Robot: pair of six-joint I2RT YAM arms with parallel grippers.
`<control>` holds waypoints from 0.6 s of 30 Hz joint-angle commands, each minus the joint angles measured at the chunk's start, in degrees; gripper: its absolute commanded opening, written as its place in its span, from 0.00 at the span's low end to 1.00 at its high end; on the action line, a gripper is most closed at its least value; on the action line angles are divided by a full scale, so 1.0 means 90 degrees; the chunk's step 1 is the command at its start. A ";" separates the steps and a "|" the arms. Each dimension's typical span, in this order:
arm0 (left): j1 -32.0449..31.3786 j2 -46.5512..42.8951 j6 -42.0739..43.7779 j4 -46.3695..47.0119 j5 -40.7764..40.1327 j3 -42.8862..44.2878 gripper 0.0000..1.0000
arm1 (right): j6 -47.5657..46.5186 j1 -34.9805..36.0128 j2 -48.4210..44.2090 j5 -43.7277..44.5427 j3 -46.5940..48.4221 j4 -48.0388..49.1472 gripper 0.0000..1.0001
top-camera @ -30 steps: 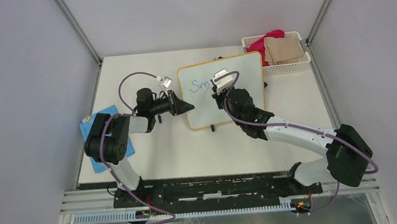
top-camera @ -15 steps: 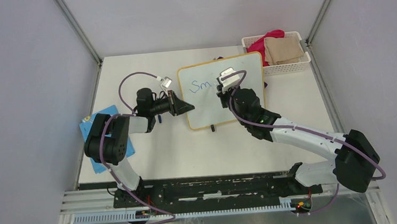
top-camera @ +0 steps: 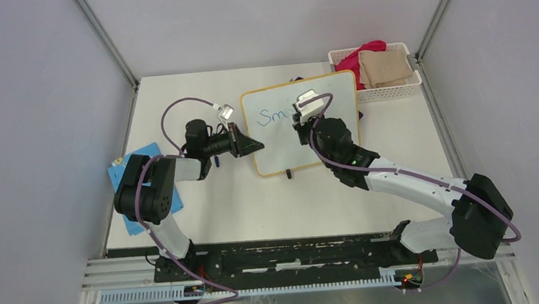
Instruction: Write a sentence on the whiteboard
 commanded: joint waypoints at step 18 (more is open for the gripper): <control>-0.0021 -0.0175 0.0272 -0.0117 -0.0161 -0.0021 0.02 | 0.0103 -0.0106 0.0318 0.0037 0.0302 0.0213 0.00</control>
